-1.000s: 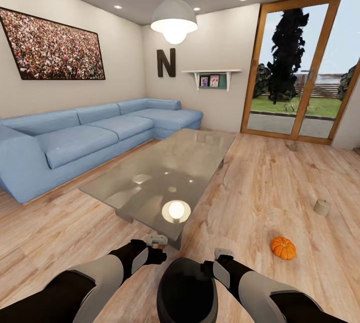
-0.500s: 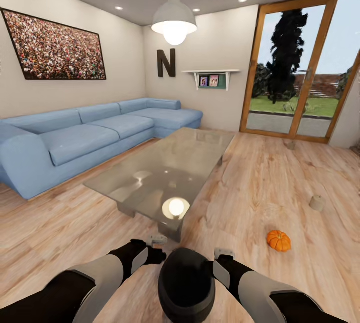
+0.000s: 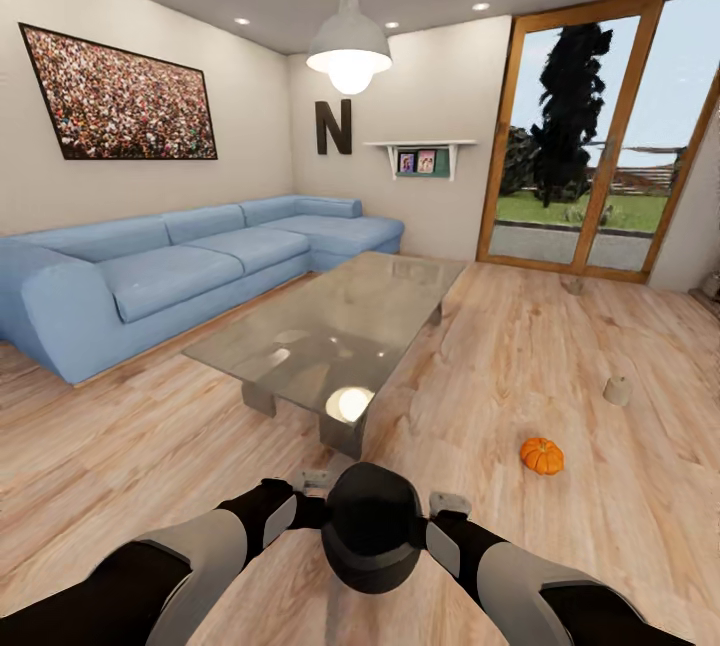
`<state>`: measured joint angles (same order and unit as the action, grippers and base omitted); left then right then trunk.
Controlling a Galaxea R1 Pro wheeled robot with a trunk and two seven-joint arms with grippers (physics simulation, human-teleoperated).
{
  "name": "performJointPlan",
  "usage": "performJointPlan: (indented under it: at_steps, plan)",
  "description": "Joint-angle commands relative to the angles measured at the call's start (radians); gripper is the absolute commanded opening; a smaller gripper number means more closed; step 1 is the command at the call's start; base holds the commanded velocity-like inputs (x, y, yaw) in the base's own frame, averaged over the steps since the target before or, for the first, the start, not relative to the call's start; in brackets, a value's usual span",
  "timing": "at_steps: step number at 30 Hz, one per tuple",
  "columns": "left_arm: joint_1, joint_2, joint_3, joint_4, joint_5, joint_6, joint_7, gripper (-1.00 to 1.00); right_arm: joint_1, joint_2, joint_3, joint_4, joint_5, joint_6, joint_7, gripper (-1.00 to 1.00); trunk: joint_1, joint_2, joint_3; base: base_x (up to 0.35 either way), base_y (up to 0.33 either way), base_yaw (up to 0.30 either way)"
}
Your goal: Place each of the two pumpkins and all three candles from the living room inside a cabinet in the living room (use any cabinet), then make sure every cabinet is closed, and position the cauldron so it is next to a table in the living room.
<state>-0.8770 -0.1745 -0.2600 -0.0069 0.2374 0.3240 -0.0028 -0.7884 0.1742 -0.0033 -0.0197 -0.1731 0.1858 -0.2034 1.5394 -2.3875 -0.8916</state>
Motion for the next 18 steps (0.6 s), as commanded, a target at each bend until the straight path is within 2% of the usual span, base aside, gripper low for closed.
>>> performJointPlan:
  at_steps: [1, 18]
  plan:
    - [0.000, 0.000, -0.009, -0.001, 0.010, 0.004, 0.000, 1.00, 0.000, 0.000, 0.000, -0.001, -0.006, 0.003, -0.004, 1.00, -0.001, 0.000, -0.001, -0.287, 0.000, 0.000]
    - [0.000, 0.000, -0.009, -0.001, 0.010, 0.004, -0.001, 1.00, 0.000, 0.000, 0.001, 0.014, -0.005, -0.028, -0.004, 1.00, -0.001, 0.000, -0.001, -0.287, 0.000, 0.000]
